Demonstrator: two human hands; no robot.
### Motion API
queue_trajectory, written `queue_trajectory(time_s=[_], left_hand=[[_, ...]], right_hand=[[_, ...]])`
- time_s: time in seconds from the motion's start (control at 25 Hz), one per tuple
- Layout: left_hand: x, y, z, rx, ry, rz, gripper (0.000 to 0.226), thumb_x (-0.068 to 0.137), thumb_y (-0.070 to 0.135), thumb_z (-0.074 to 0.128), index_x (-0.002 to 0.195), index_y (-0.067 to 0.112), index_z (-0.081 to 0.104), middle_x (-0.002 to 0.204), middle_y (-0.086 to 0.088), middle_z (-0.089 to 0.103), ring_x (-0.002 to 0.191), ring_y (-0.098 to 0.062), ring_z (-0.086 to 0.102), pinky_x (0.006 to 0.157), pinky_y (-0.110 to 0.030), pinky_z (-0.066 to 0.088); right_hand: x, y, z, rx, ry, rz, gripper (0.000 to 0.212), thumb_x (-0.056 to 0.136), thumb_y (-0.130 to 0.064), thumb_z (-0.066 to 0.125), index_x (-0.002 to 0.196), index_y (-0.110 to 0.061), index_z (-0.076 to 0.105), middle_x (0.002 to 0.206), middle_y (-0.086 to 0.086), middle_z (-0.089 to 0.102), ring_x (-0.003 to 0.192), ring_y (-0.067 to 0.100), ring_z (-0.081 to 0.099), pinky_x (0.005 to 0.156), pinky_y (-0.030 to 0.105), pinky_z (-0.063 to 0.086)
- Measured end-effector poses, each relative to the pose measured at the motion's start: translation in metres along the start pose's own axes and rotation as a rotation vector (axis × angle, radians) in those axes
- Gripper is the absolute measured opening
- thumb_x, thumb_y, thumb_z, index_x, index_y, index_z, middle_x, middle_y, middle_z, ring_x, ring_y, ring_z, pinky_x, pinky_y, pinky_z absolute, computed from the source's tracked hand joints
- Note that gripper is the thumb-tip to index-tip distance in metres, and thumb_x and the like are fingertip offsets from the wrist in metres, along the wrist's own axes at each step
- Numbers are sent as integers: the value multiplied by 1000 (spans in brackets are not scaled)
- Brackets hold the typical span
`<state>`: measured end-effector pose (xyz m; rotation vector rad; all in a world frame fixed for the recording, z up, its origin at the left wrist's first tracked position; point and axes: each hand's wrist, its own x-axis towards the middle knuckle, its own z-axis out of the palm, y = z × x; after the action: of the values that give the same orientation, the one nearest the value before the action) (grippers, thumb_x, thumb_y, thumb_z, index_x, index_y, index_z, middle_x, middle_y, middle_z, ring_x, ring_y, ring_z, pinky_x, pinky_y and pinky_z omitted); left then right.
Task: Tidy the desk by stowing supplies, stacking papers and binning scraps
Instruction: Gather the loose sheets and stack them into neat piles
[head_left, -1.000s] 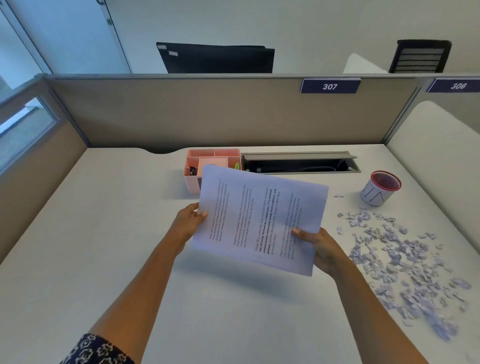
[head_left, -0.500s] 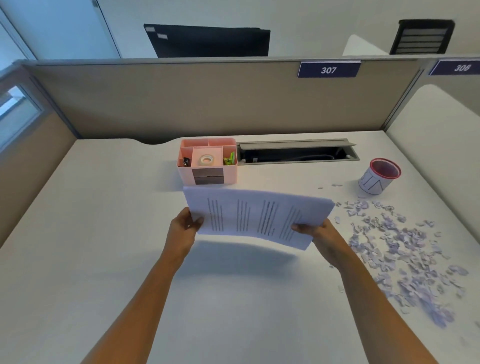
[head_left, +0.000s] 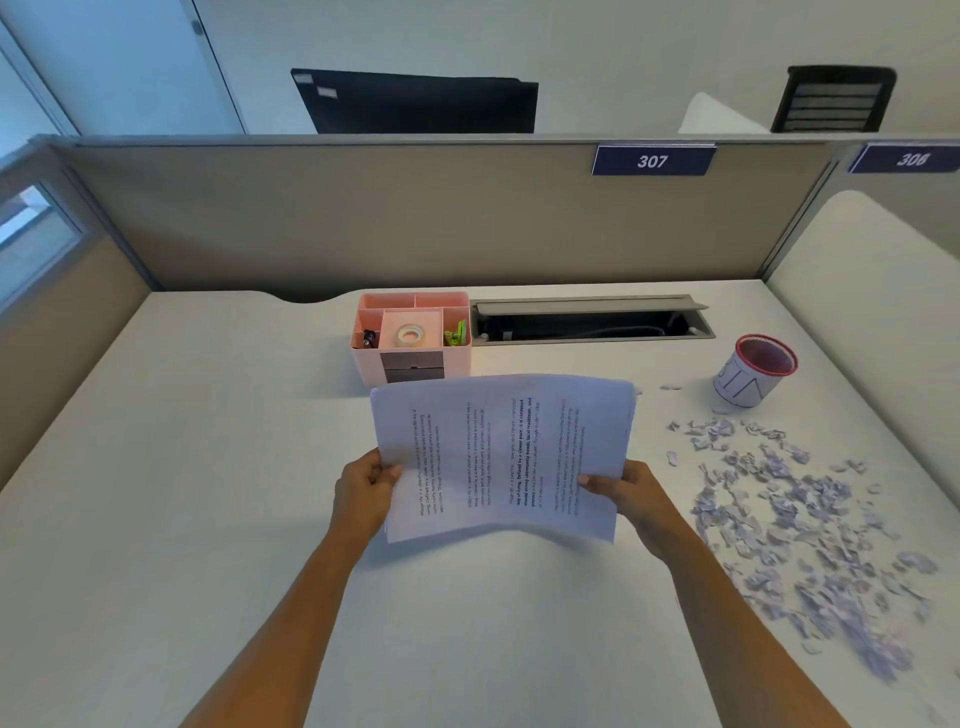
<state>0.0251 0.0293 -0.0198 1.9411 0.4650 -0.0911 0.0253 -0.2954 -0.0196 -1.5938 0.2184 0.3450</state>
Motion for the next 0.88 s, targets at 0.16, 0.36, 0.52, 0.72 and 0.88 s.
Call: queue_trajectory(time_s=[0.16, 0.36, 0.52, 0.72, 0.88], left_hand=[[4, 9, 0, -105, 13, -94, 25, 97, 13, 55, 121, 9, 61, 111, -10, 67, 93, -28, 63, 85, -39, 51], [-4, 21, 3, -413, 15, -149, 22, 96, 5, 52, 114, 13, 62, 109, -12, 67, 96, -29, 62, 86, -43, 53], [-11, 31, 18, -641, 10, -182, 22, 96, 3, 53, 114, 10, 61, 105, -10, 67, 88, -22, 62, 73, -32, 53], [-25, 35, 42, -740, -60, -227, 22, 97, 5, 51, 114, 15, 61, 105, -7, 68, 93, -23, 64, 72, -33, 55], [-28, 32, 44, -759, -178, -289, 26, 97, 3, 50, 118, 12, 62, 108, -7, 68, 98, -24, 63, 74, -34, 53]], right_hand=[[3, -14, -8, 33, 58, -3, 29, 84, -14, 71, 113, -15, 68, 106, 4, 74, 97, 27, 69, 90, 47, 55], [1, -7, 2, 409, 247, 38, 44, 84, -17, 70, 126, -18, 56, 115, 9, 68, 111, 30, 62, 95, 49, 48], [-3, -22, 46, 507, 73, 31, 42, 91, -20, 62, 131, -15, 52, 119, 7, 69, 114, 29, 63, 100, 51, 46], [6, -47, 89, 561, 15, -122, 38, 91, -10, 61, 126, -23, 57, 122, 7, 67, 111, 30, 63, 91, 50, 54], [9, -55, 86, 530, 63, -189, 34, 93, -5, 56, 124, -18, 59, 120, 7, 69, 107, 29, 66, 88, 51, 55]])
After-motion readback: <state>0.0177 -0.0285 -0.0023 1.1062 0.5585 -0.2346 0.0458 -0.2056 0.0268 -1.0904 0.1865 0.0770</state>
